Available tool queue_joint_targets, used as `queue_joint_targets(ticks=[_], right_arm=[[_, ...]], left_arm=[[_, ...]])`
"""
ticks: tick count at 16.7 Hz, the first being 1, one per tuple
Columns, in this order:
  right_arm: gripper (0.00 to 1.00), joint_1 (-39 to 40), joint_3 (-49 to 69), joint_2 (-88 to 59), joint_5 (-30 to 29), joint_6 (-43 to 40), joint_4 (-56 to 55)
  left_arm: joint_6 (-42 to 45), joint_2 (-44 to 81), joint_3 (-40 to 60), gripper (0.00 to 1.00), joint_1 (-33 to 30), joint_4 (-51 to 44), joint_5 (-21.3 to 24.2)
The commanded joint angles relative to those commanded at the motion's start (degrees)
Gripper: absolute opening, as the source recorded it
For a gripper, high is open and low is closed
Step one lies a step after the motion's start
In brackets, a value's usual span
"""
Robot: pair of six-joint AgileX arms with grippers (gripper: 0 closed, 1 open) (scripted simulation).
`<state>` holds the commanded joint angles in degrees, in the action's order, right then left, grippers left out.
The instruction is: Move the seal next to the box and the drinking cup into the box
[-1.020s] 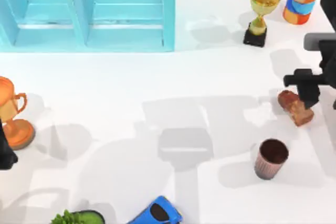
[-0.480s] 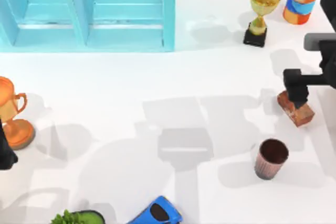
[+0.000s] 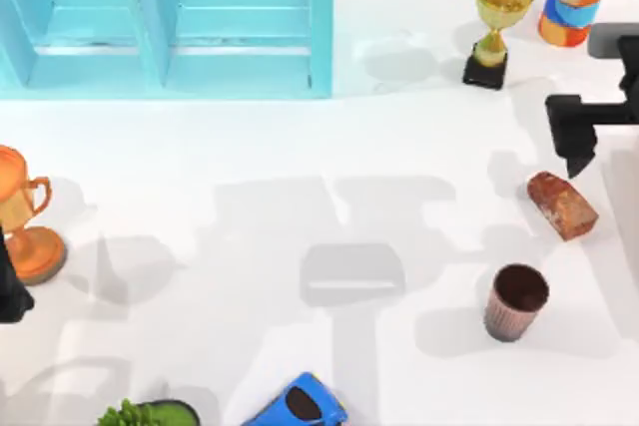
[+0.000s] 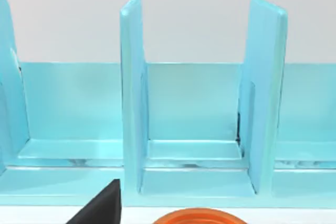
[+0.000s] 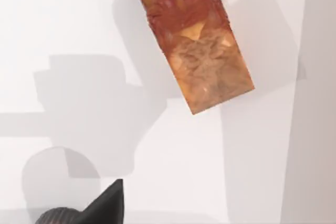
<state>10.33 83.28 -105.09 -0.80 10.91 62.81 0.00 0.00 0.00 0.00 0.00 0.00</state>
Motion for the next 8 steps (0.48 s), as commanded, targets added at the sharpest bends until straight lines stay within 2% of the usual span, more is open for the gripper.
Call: queue_joint_targets(ticks=[4,8], right_arm=[[1.00,-0.1,9.0,1.1,0.0,-0.1,10.5],[1.00,-0.2,10.7,1.9,0.0,-0.2,12.3]], left_arm=[[0.0,0.0,0.0,1.00,0.0,0.0,0.0],[0.0,0.0,0.0,1.00,0.0,0.0,0.0]])
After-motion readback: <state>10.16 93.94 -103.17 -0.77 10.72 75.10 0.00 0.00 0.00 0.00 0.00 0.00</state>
